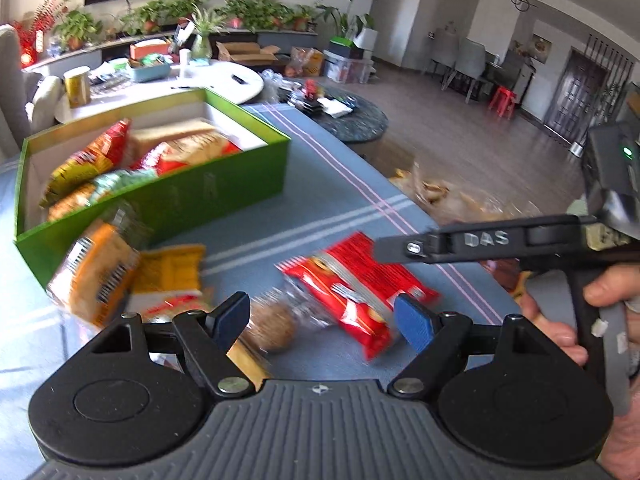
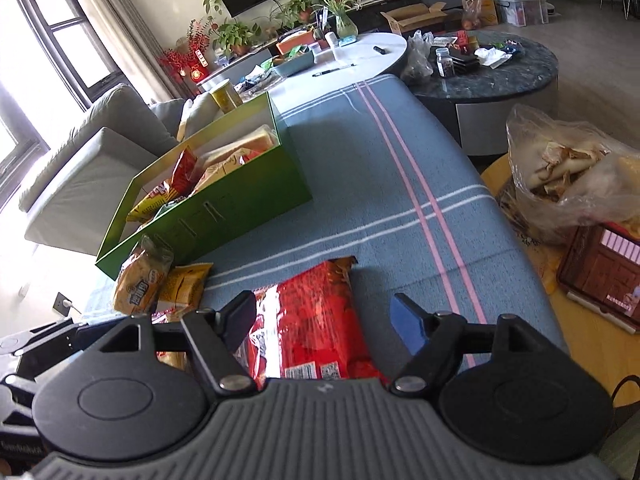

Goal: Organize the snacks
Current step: 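Move both tools to the red snack bag on the cloth, then close both tools on the red snack bag and lift it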

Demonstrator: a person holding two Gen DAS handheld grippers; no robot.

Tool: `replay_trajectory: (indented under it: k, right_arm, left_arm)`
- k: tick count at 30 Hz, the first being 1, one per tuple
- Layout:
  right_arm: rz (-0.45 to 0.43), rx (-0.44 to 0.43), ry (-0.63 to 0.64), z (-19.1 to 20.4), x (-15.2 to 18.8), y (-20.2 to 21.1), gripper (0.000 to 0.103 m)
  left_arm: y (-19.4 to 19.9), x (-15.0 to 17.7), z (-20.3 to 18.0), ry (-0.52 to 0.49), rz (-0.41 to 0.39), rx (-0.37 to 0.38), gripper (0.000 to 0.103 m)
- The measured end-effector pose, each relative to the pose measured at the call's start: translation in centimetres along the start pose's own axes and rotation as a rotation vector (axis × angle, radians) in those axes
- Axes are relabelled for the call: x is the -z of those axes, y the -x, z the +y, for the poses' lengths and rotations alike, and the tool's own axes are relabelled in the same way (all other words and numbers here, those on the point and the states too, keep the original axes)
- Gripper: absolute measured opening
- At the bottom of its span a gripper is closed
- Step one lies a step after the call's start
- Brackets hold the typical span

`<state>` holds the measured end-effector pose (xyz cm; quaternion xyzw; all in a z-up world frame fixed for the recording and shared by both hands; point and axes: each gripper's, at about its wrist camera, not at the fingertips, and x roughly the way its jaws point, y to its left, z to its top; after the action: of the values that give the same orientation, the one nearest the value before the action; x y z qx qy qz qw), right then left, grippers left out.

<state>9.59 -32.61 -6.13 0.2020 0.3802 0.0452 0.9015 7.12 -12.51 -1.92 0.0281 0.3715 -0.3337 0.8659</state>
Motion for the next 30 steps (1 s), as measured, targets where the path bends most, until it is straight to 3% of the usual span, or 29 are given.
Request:
replay_trajectory:
  k: [4, 8, 14, 23, 25, 27, 30]
  right_arm:
    - [0.017, 0.004, 0.004, -0.1, 0.3, -0.2, 0.067]
    - [0.032, 0.001, 0.007, -0.2, 0.5, -0.3, 0.067]
    - [0.048, -0.006, 0.026, -0.1, 0.7, -0.4, 0.067]
    - [0.079, -0.002, 0.014, -0.4, 1.1, -1.2, 0.067]
    - [0.084, -0.011, 0.009, -0.5, 1.3, -1.3, 0.065]
    - [0.088, -0.025, 0.013, -0.3, 1.4, -1.3, 0.057]
    - [0.089, -0.031, 0.016, 0.0, 1.4, -1.2, 0.056]
  left_arm:
    - [-0.6, 0.7, -1.2, -0.02, 0.029, 0.037, 0.077]
    - [-1.5, 1.2, -2.3, -0.031, 0.069, 0.066, 0.065]
    - [-3.3, 1.3, -2.9, -0.011, 0.124, 0.092, 0.065]
    - [-6.2, 0.8, -3.3, -0.007, 0.146, 0.055, 0.065]
    - [-6.6, 0.7, -3.3, -0.009, 0.147, 0.057, 0.065]
    - [-6.8, 0.8, -3.4, -0.018, 0.14, 0.055, 0.065]
    - [-6.6, 1.0, -3.5, -0.036, 0.121, 0.052, 0.064]
